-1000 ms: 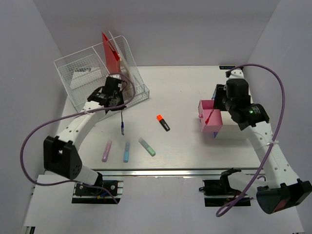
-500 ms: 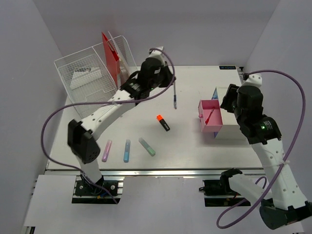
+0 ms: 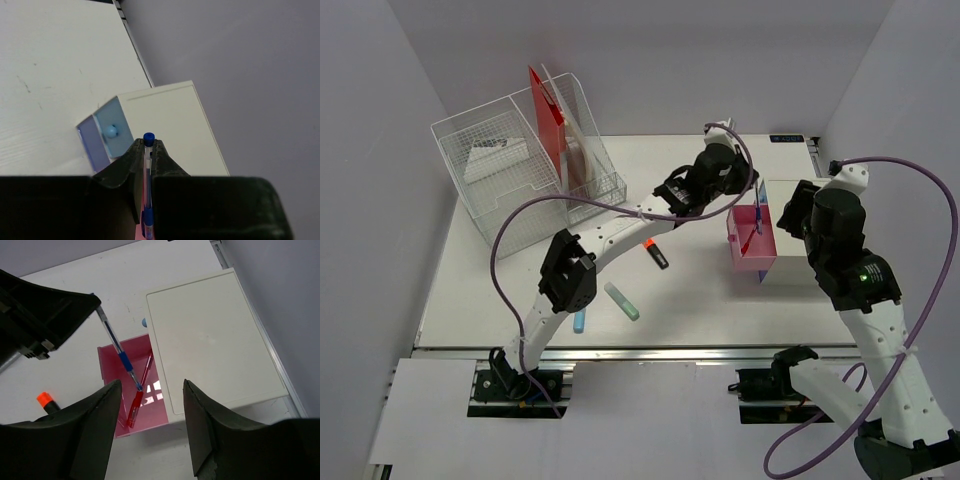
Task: Organize the desk
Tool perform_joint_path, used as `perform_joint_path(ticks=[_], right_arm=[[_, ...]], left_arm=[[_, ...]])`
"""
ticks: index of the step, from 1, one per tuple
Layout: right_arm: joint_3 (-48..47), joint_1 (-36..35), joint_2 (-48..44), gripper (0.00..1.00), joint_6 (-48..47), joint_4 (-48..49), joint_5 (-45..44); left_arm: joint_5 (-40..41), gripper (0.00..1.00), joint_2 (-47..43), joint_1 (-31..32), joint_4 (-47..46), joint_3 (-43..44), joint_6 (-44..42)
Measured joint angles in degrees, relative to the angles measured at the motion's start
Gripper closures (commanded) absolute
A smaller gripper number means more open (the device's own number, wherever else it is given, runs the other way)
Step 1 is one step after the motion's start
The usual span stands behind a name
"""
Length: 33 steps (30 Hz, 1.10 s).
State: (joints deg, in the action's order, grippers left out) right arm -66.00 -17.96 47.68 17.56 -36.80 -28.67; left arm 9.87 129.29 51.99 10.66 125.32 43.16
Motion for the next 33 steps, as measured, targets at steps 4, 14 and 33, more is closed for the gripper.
perform_joint_path(ticks=[4,14,33], right_arm=[[0.28,0.0,0.11,0.42,0.02,-0.09,-0.7],[0.46,0.13,1.03,0.36,0.02,-0.09,-2.54],[-2.43,11.85,12.79,0.24,-2.01,0.92,-0.9]], left_arm=[[0.31,1.0,1.51,2.08,-0.94,0.39,0.31],[1.05,0.63,1.36,2.82,-1.07,-5.05,-0.28],[1.09,0.02,-13.57,3.91,1.07,-17.35,-6.8]])
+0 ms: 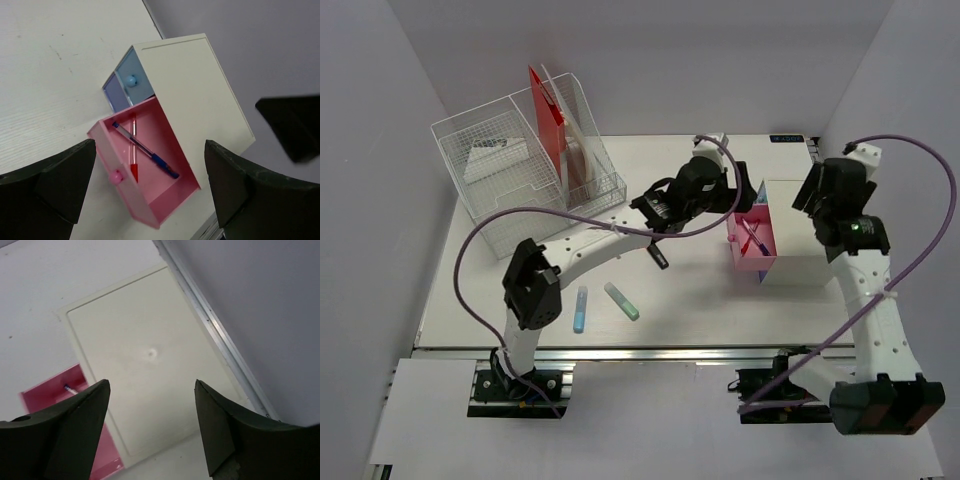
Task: Organize the desk
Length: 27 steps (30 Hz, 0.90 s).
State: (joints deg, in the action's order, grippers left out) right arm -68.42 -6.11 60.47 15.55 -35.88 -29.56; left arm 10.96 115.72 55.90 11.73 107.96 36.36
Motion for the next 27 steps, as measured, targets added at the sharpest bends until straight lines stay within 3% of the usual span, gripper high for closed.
perform_joint_path(ticks=[5,7,13,17,21,25,27], right_arm=[[-5.6,14.27,7.5,0.11,-4.39,0.17,10.54],[-7.89,18.78,11.34,0.11,-6.91,0.2,15.85],[-9.9,27.52,21.49,0.11,-14.29,0.04,32.37],[-8.92,32.5,24.55,0.11,-16.17,1.03,39.15],[-5.86,33.03,24.46,0.14,-17.46,3.21,43.08],[-4.74,32.65,24.87,0.22,-18.01,4.24,44.72],[-4.74,32.92,25.44,0.25,-18.27,5.38,45.13]], left_arm=[[-5.4,0.05,-8.37,-2.49,-0.07,-10.78,-2.1],[-8.15,0.13,-9.44,-3.96,0.07,-13.84,-3.72],[-14.88,0.17,-6.58,-6.16,1.16,-17.57,-11.87],[-19.52,0.21,0.76,-5.77,3.1,-11.3,-15.13],[-22.84,0.22,9.14,-5.51,5.29,-2.97,-16.96],[-24.85,0.2,12.94,-5.55,5.64,1.88,-17.33],[-25.77,0.14,14.12,-5.73,5.88,3.58,-17.31]])
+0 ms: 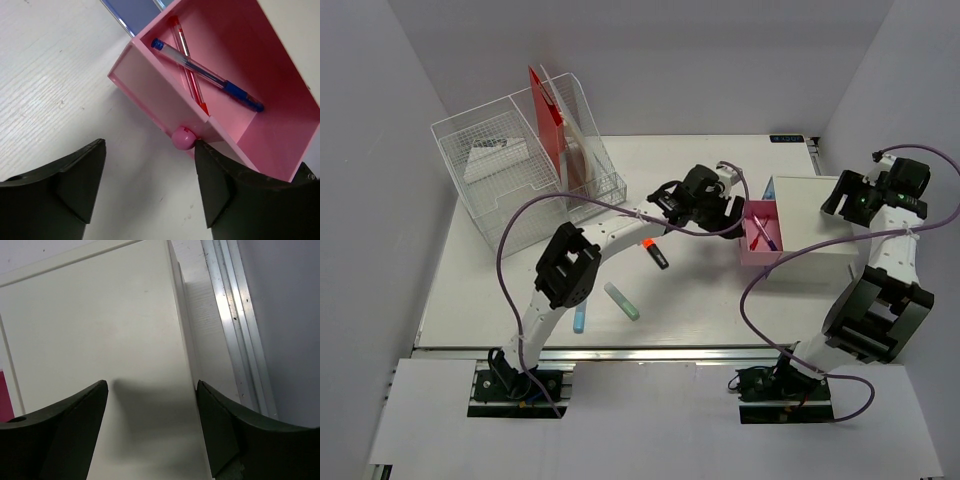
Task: Organize the desk
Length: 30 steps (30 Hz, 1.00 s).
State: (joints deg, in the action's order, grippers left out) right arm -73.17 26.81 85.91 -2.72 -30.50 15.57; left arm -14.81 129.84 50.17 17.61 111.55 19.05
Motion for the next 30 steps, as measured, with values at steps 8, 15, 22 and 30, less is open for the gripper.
perform_joint_path(ticks=[8,15,22,30], right_arm=[[1.86,0.9,0.37,0.4,-0.7,3.91,0.79],[3.34,0.85,0.44,0.45,0.09,6.05,4.74],[3.76,0.87,0.44,0.45,0.92,7.8,4.04],[3.17,0.5,0.44,0.39,2.97,6.71,2.21]], left_arm=[[-5.81,0.05,6.88,0.09,-3.34,6.99,3.21],[-6.73,0.02,11.69,1.75,-8.39,11.41,7.23],[-7.3,0.02,15.04,1.36,-10.12,15.43,10.8],[-3.3,0.02,11.5,1.57,-10.56,9.94,9.81]])
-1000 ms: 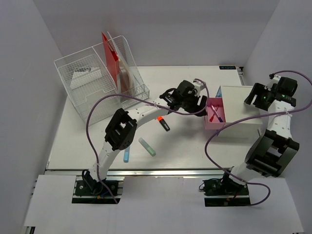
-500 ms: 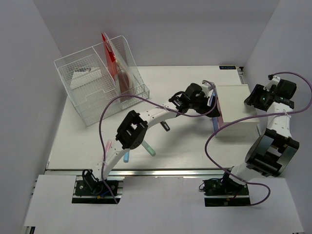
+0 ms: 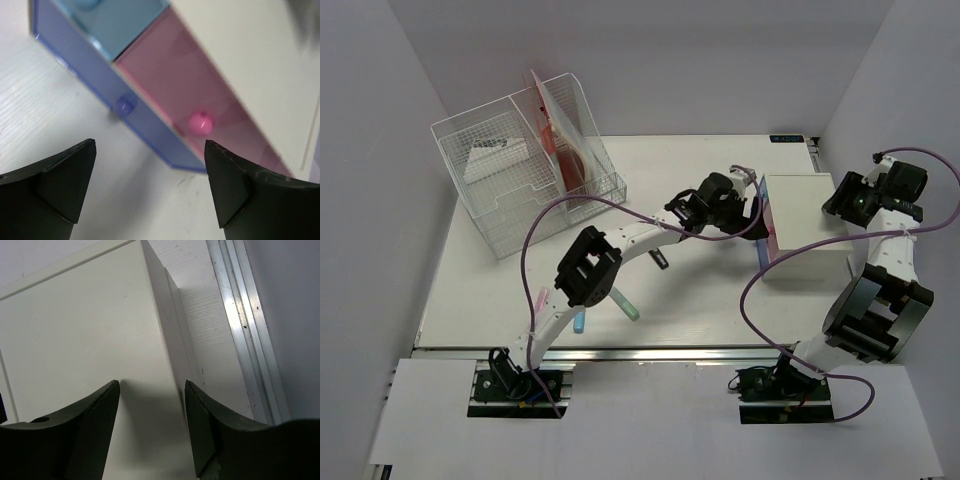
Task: Organize the desk
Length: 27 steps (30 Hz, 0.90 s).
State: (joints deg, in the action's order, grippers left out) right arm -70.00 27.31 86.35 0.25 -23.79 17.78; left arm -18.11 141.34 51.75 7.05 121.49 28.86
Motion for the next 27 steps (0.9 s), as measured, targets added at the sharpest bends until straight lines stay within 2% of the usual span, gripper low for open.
perform_joint_path(ticks=[6,11,14,15,18,21,24,27], right_arm=[[-6.14,-0.72,0.37,0.19,1.22,-4.31,-3.52],[-14.32,-0.7,1.66,0.14,1.2,-5.57,-5.68],[-15.52,-0.72,1.36,0.21,1.03,-5.84,-5.35],[-15.45,-0.81,1.11,0.31,0.98,-6.12,-5.09],[-13.62,-1.86,-0.28,0.47,1.07,-6.16,-4.79],[-10.21,-4.46,-2.51,0.57,1.75,-6.1,-5.27],[-7.98,-6.93,-3.1,0.6,2.64,-6.16,-5.66],[-6.29,-7.69,-2.82,0.69,3.8,-6.14,-6.43]], left_arm=[[2.69,0.02,-9.03,-1.18,-0.28,-13.64,-0.61],[1.92,0.02,-12.57,-4.79,-2.78,-18.05,-0.74],[0.46,0.02,-12.35,-6.67,-3.39,-17.88,-1.16],[0.09,0.02,-12.07,-7.1,-3.52,-17.62,-1.42],[-1.29,0.03,-10.29,-7.63,-3.67,-15.37,-2.08],[-2.97,0.09,-7.43,-7.3,-4.59,-11.85,-2.58],[-4.72,0.12,-3.69,-6.75,-5.16,-7.74,-2.89],[-5.57,0.15,-0.28,-6.16,-5.4,-4.59,-2.99]])
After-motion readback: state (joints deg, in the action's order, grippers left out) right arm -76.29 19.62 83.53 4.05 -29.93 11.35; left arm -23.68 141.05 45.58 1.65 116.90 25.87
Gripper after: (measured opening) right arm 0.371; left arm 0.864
